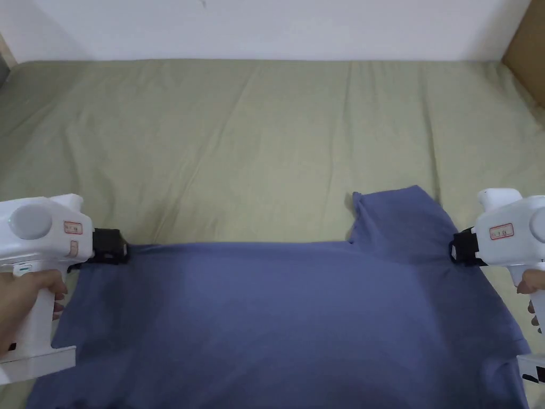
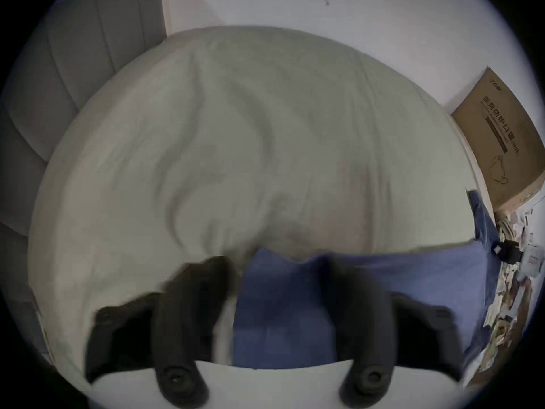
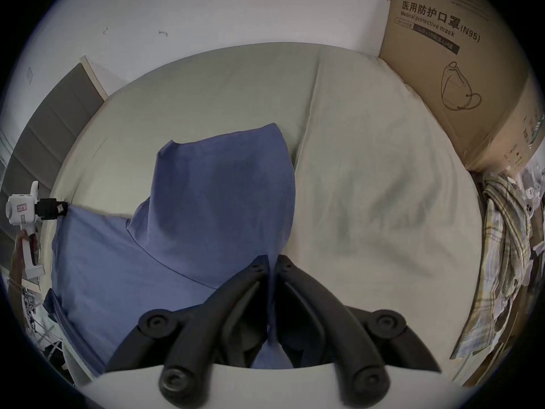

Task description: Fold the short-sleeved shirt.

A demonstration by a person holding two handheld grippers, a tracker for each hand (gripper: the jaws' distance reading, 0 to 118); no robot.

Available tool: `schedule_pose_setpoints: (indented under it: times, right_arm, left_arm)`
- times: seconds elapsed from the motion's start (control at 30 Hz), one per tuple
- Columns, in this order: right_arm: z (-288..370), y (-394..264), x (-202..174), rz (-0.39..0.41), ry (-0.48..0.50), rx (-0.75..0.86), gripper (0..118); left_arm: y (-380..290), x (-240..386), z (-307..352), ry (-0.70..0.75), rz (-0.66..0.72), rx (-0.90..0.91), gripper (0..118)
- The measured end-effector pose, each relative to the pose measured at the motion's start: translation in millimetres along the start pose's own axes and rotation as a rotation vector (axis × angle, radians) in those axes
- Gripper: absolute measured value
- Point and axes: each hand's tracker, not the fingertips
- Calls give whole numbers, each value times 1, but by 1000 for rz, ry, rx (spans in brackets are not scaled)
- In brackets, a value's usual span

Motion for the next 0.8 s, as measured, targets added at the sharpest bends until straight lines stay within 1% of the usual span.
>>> schedule_pose_setpoints:
  times: [0.03, 0.07, 0.1, 0.13, 0.2, 0.27, 0.37, 0.5, 0.6, 0.67, 0.73, 0.8]
  right_arm:
    - [2, 1, -1, 0, 3, 0, 4]
    - [6, 2, -1, -9, 9, 5, 4]
    - [10, 2, -2, -22, 23, 13, 4]
    - [18, 1, -3, -21, 19, 26, 4]
    - [31, 1, -4, -23, 20, 44, 4]
    - [49, 1, -3, -22, 27, 62, 4]
    - [80, -5, -3, -9, 23, 96, 4]
    - [130, -32, -3, 6, 30, 145, 4]
    - [166, -69, -5, 16, 38, 166, 4]
    - [188, -103, -9, 50, 38, 170, 4]
    - [202, -140, -11, 63, 33, 165, 4]
    - [206, -174, -11, 49, 46, 141, 4]
  left_arm:
    - [0, 0, 4, -4, -12, 9, 38]
    - [0, -1, 6, -29, -5, 5, 23]
    - [2, -1, 7, -91, 24, -24, 5]
    - [2, 2, 11, -55, 14, -17, 4]
    - [1, 8, 22, -37, -32, -9, 4]
    - [1, 9, 42, -55, -58, 14, 4]
    - [-4, 6, 82, -79, -56, 70, 4]
    - [-29, -2, 139, -90, -106, 126, 4]
    - [-64, -12, 177, -112, -125, 145, 4]
    - [-90, -21, 197, -122, -142, 151, 4]
    - [-118, -28, 210, -121, -148, 144, 4]
    - [-146, -35, 217, -119, -151, 133, 4]
